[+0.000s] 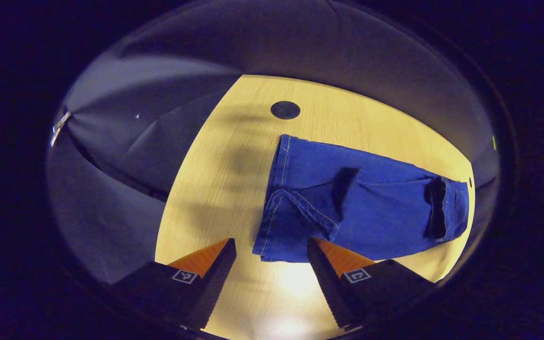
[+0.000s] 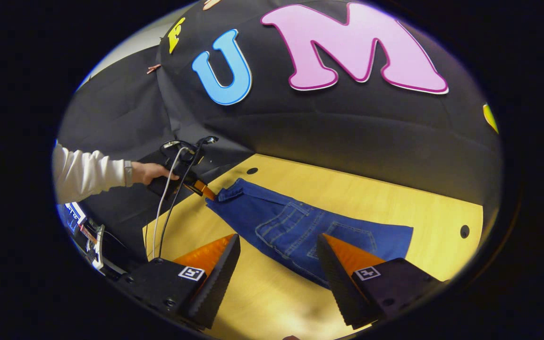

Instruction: Grasp the waist and the cuffs of the jeans and fold them to make the two legs overlap; first hold the waist and fold one-third of the jeans toward the cuffs, then hold the cuffs and fold the remaining one-third in the same direction to finish folding.

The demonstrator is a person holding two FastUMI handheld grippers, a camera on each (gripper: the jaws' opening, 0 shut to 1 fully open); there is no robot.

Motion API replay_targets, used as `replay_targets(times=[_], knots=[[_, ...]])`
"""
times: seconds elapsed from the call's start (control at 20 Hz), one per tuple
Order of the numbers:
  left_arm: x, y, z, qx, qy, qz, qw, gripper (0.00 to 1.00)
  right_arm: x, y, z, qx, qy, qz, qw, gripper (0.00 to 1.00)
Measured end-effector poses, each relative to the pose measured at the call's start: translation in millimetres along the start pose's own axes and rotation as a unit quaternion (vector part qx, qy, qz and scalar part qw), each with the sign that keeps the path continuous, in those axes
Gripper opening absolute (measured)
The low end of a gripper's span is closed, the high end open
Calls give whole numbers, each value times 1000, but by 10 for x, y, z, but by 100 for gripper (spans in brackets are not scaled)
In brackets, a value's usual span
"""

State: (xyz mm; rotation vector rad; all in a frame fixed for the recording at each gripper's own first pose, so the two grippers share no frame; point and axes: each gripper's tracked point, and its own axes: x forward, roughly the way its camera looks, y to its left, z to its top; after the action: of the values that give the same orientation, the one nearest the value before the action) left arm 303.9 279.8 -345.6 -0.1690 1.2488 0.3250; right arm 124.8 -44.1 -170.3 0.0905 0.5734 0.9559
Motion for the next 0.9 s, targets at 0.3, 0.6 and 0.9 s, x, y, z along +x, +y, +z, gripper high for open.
replay_targets(times=[0.3, 0.6, 0.9], knots=[[276, -44, -47, 10, 54, 9, 998, 98, -288, -380, -178, 7, 13, -26, 1000, 98], [237, -300, -99, 3, 87, -14, 996, 92, -255, -479, -171, 28, 12, -28, 999, 98], [221, -435, -43, 21, 49, -10, 999, 10, -247, -393, -149, 28, 10, -15, 999, 98]])
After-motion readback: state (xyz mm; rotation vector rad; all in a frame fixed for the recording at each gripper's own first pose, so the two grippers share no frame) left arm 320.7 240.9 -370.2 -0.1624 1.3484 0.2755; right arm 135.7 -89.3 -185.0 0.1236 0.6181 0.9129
